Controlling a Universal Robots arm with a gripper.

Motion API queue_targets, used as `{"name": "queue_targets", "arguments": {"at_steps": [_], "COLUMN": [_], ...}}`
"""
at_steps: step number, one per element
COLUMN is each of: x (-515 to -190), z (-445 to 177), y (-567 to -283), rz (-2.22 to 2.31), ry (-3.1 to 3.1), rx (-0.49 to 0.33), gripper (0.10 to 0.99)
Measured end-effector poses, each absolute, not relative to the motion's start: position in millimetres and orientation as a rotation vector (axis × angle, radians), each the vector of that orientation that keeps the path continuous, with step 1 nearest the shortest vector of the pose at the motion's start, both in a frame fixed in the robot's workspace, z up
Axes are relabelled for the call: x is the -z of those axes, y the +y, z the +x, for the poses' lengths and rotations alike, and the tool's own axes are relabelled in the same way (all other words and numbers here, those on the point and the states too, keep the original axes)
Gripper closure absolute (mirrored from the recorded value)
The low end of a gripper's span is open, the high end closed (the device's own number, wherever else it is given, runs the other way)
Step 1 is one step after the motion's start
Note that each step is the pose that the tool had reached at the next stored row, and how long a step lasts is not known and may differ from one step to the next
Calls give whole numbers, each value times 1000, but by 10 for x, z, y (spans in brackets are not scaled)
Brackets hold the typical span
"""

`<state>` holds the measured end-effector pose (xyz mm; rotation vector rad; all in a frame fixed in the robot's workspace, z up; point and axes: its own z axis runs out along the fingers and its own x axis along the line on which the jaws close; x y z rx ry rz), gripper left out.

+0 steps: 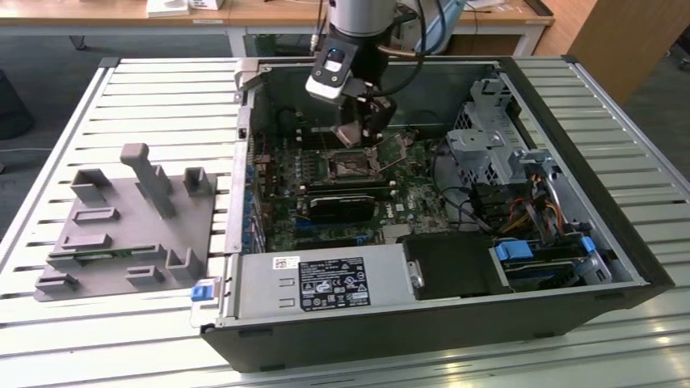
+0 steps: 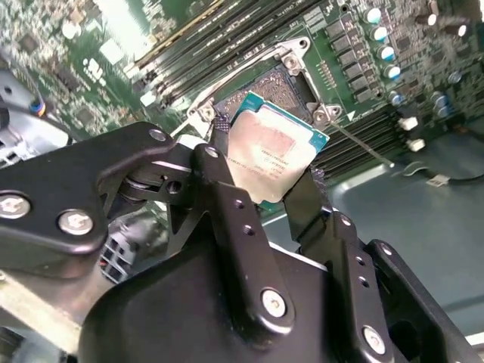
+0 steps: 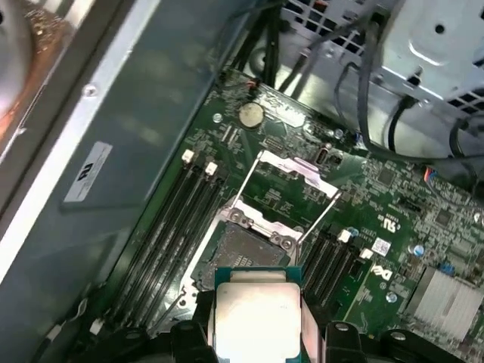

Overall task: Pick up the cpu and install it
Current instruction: 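Place the cpu into insertion slot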

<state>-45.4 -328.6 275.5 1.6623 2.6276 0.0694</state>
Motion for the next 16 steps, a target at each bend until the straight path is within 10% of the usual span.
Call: {"name": "queue_targets", "arguments": {"at_steps": [16], "x": [-2634], "z": [-453], "y": [-3276], "rz": [1979], "ry": [2393], "rx": [-61], "gripper": [545]}}
